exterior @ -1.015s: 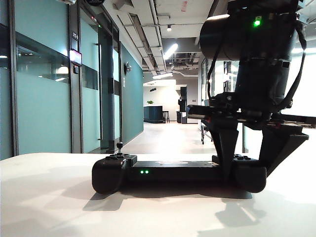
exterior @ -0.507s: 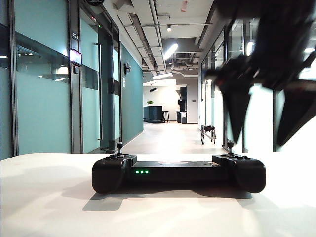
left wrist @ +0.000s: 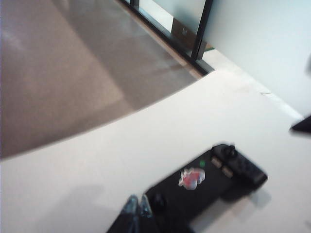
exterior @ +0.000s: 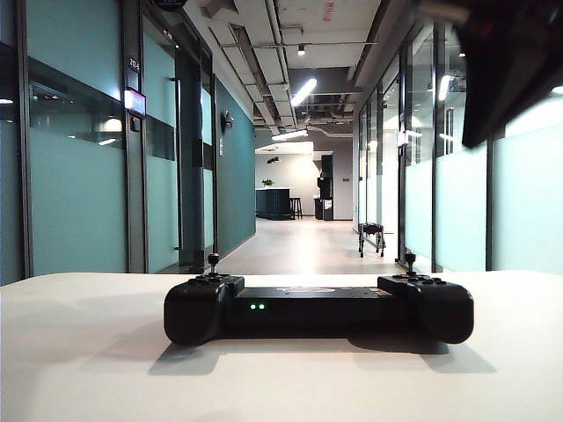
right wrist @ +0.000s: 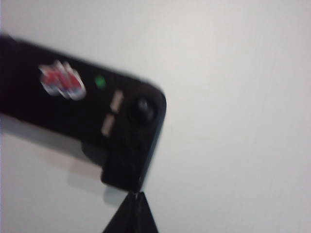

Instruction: Push the left joystick on the remote control sitting on the white table forward to make the robot dog walk in a straight line until it approaches the door.

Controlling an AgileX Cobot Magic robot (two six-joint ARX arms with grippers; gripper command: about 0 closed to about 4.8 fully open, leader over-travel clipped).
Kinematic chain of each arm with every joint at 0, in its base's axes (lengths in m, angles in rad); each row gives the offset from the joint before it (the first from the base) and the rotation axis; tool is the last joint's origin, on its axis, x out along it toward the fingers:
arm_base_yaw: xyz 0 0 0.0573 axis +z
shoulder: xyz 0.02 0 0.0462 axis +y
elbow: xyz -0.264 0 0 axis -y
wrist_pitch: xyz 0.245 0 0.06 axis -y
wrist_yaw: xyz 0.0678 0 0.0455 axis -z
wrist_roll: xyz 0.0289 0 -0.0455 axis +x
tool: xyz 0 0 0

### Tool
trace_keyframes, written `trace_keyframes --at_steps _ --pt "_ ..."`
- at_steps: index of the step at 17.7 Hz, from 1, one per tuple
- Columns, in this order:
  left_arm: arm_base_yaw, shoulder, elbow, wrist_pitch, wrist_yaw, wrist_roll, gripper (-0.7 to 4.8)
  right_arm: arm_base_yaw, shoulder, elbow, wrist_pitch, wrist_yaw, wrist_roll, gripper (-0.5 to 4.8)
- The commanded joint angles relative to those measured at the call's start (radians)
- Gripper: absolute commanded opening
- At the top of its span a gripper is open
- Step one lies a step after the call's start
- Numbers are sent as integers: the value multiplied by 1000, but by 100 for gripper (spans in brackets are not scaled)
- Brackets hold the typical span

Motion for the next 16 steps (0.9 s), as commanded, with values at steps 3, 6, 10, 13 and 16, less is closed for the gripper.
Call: trace_keyframes --at_steps 3,6,10,13,16 --pt "-1 -119 -188 163 -5 1 -6 3 -235 -158 344 -1 -106 -5" --pt "-1 -175 -295 282 -20 1 -6 3 -368 -279 526 1 -113 -5" --pt "-1 -216 -434 475 -23 32 -6 2 -405 -312 540 5 -113 -4" --pt "0 -219 -528 663 -30 34 -6 2 -405 -312 540 5 -113 -4" --pt "0 -219 -551 690 -47 31 -6 2 -405 -312 540 5 -113 -4"
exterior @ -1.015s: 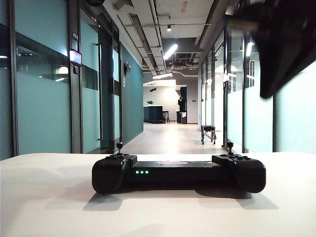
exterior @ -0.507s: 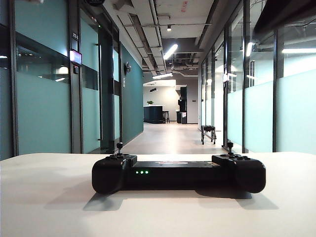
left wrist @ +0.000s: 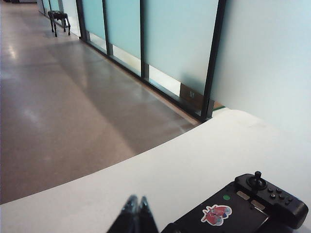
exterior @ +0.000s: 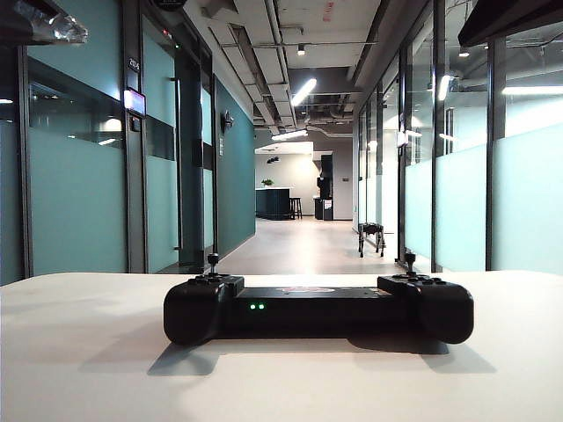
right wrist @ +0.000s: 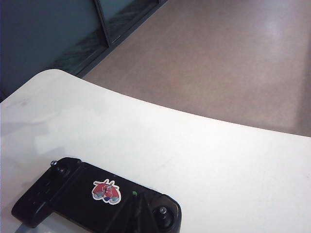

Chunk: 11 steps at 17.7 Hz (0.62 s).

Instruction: Push the left joystick on the remote control sitting on the white table forward to make the robot dog walk in a straight line until it approaches the door.

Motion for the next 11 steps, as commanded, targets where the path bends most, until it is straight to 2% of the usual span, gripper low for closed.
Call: trace_keyframes --at_steps 1,7,11 --pt "0 -2 0 35 -20 1 -6 1 -2 5 21 2 -3 -5" --pt "8 -35 -4 48 -89 4 -6 1 -2 5 21 2 -3 -4" --pt "101 -112 -37 39 -78 4 -6 1 -2 5 21 2 -3 -4"
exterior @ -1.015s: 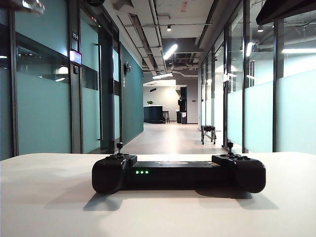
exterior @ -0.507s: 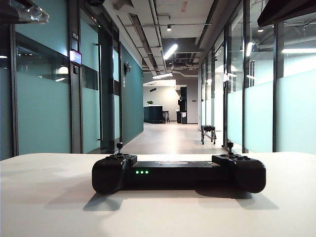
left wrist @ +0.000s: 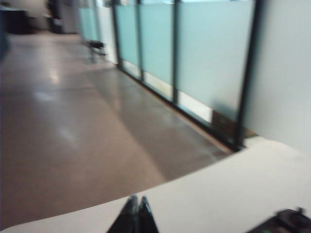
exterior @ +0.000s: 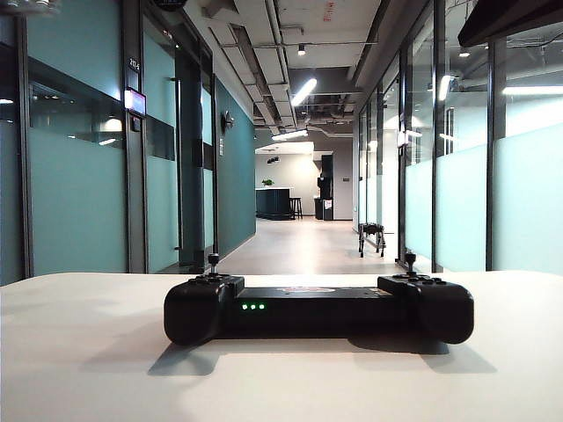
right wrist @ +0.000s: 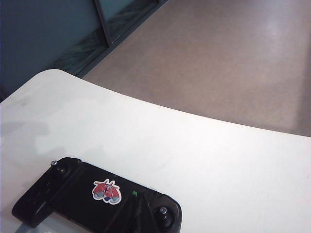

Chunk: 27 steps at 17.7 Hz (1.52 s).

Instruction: Push the left joystick on the remote control sitting on the white table forward to make the robot dog walk in a straight line until it approaches the door.

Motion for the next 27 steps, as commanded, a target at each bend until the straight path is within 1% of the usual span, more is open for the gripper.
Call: trace_keyframes --at_steps 1,2,5,7,12,13,17,19,20,21,23,27 --pt "97 -59 -39 -2 3 1 -6 1 -2 5 21 2 -3 -4" --pt "126 -78 -50 -2 1 1 -6 1 -2 5 21 2 -3 -4" --pt "252 -168 -92 -27 0 1 -6 1 -2 5 21 2 -3 -4" --pt "315 -229 -116 -58 0 0 -6 1 -2 5 21 2 -3 -4" --pt "472 -410 -217 -63 2 -26 -6 1 -2 5 21 2 -3 -4" --pt "491 -440 -241 -67 2 -26 -6 1 -2 5 21 2 -3 -4" --pt "482 -441 -291 -73 -1 -21 -6 1 -2 5 21 2 -3 -4" --pt "463 -441 -322 -71 -12 -15 -6 1 -2 5 21 2 -3 -4" --pt "446 -441 -322 -89 -30 -4 -6 1 -2 5 21 2 -3 -4" --pt "410 -441 -322 -90 -55 27 -6 1 -2 5 21 2 -3 -4" --pt "373 -441 -322 -94 -75 47 -6 1 -2 5 21 2 -3 -4" --pt "372 -441 -322 -131 -68 46 -6 1 -2 5 21 2 -3 -4"
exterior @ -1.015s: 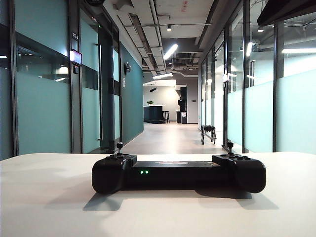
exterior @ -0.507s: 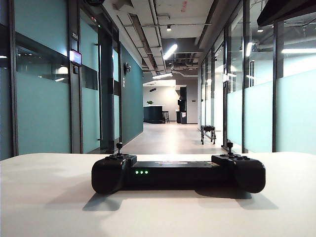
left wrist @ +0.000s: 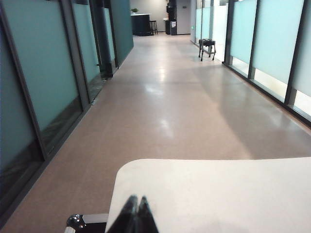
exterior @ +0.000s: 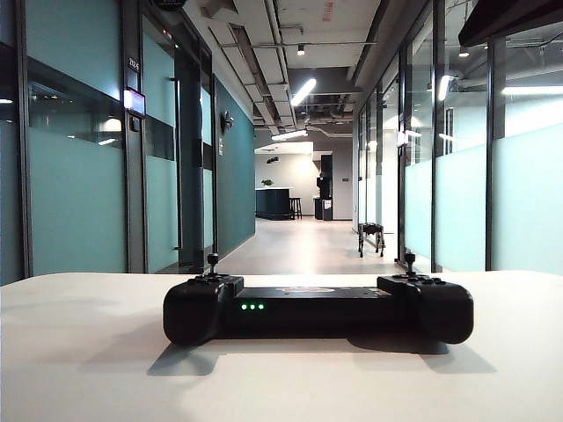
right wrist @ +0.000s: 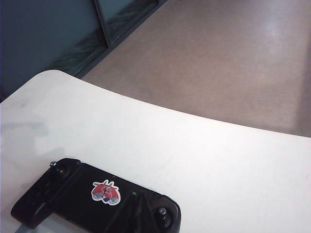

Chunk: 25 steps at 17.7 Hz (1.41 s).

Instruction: Push the left joystick on the remote control sitting on the white table forward to make the robot dog walk in a straight line until it approaches the door.

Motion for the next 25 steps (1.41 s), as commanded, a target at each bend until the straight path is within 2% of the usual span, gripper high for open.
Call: trace_keyframes --at_steps 1,20,23,24,25 --pt "3 0 3 -34 2 7 -6 1 -2 5 18 2 -3 -4" --pt "5 0 3 -44 -22 8 -5 1 -2 5 18 3 -3 -5" --pt "5 0 3 -44 -22 8 -5 -49 -27 -43 70 226 -4 -4" --pt "5 0 3 -44 -22 8 -5 -85 -51 -80 133 267 -4 -4" --pt "5 0 3 -44 -22 8 -5 -130 -89 -142 231 262 -5 -4"
